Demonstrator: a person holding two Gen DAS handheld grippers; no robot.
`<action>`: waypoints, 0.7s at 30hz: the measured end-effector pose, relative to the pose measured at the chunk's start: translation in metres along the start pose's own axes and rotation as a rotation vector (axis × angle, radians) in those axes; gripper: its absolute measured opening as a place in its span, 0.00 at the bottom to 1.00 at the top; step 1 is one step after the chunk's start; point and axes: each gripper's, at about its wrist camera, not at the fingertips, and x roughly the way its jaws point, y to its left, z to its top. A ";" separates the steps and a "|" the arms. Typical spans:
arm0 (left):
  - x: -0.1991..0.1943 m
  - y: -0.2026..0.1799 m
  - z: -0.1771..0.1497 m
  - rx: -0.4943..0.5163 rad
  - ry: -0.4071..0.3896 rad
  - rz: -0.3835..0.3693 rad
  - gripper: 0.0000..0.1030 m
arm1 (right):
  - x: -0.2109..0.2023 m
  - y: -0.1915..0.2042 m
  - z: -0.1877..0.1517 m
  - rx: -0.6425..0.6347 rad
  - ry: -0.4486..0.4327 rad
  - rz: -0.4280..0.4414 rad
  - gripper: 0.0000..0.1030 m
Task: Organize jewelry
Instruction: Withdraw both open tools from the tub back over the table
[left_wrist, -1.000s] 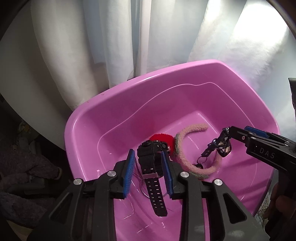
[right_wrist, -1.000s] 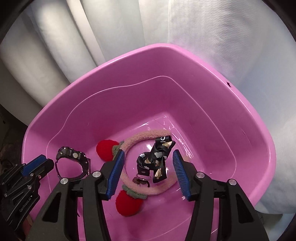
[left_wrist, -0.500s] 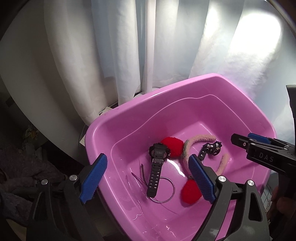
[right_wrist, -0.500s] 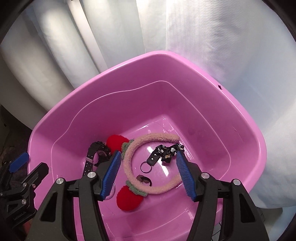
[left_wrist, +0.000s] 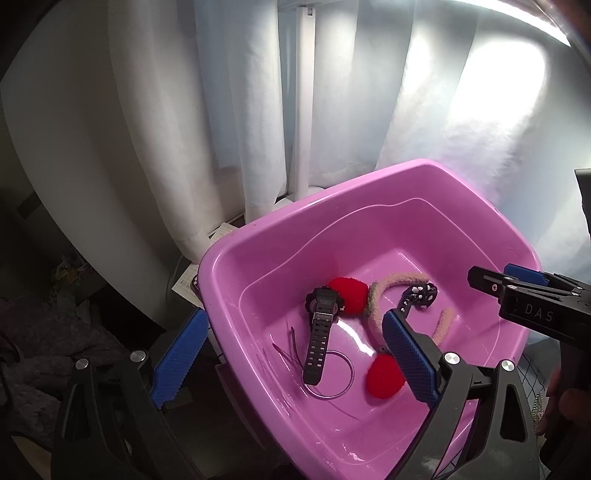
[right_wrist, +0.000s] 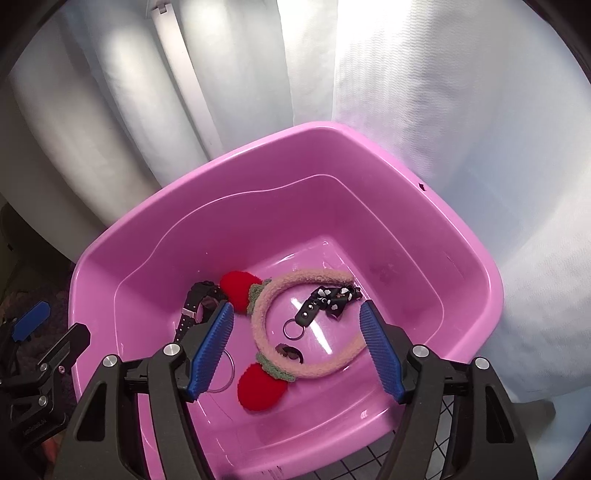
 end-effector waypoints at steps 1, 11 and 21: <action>-0.002 0.000 -0.001 0.002 -0.004 -0.001 0.91 | -0.003 0.000 -0.002 0.003 -0.002 0.001 0.66; -0.029 -0.009 -0.002 0.044 -0.056 -0.065 0.94 | -0.043 -0.017 -0.048 0.118 -0.053 0.005 0.68; -0.061 -0.052 -0.033 0.188 -0.185 -0.200 0.94 | -0.090 -0.034 -0.179 0.252 -0.130 -0.130 0.72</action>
